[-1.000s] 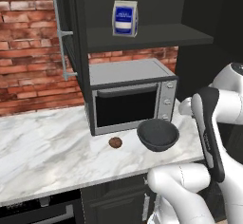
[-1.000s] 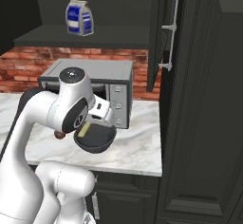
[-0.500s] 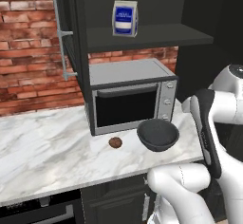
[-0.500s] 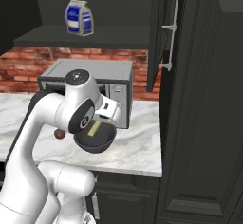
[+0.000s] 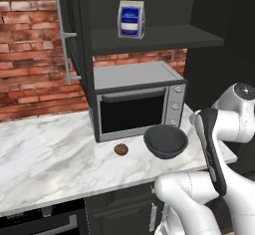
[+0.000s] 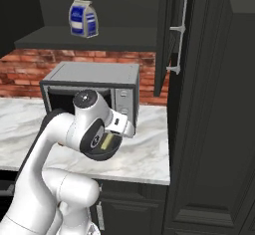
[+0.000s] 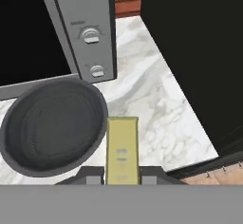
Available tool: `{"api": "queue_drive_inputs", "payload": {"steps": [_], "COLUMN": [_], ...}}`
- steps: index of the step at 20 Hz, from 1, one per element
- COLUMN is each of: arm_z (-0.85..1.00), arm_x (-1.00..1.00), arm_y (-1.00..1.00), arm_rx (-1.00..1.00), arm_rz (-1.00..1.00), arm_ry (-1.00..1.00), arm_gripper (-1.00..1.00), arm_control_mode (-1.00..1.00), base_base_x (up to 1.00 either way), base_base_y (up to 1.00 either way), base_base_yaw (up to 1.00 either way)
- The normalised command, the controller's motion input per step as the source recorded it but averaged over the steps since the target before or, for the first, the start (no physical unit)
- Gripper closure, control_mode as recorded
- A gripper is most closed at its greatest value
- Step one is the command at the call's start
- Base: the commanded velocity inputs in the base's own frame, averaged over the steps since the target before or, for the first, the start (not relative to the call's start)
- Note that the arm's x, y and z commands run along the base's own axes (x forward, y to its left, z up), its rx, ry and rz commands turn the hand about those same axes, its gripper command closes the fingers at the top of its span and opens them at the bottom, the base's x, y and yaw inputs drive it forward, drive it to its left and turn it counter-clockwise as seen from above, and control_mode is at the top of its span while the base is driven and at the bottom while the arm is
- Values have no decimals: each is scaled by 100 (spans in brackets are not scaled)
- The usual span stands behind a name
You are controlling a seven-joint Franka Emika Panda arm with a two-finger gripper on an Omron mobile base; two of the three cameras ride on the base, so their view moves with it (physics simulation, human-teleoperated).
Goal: Pick the egg and butter from the fridge and place them by the bowl for mixing.
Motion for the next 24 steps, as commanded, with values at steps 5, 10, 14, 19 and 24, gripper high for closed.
{"api": "queue_drive_inputs", "payload": {"steps": [5, 10, 14, 19, 24], "arm_z": [-16, -33, -25, -28, -30], "arm_x": [25, 28, 22, 20, 22], "arm_y": [-33, -15, -19, -13, 0], "arm_rx": [0, 1, 9, 5, 0], "arm_rz": [0, 0, 0, -6, -12], "arm_ry": [5, 2, 2, 7, 8], "arm_gripper": [100, 100, 100, 100, 100], "arm_control_mode": [-100, -100, -100, -100, -100], "base_base_x": [0, 0, 0, 0, 0], "base_base_y": [0, 0, 0, 0, 0], "base_base_yaw": [0, 0, 0, 0, 0]}}
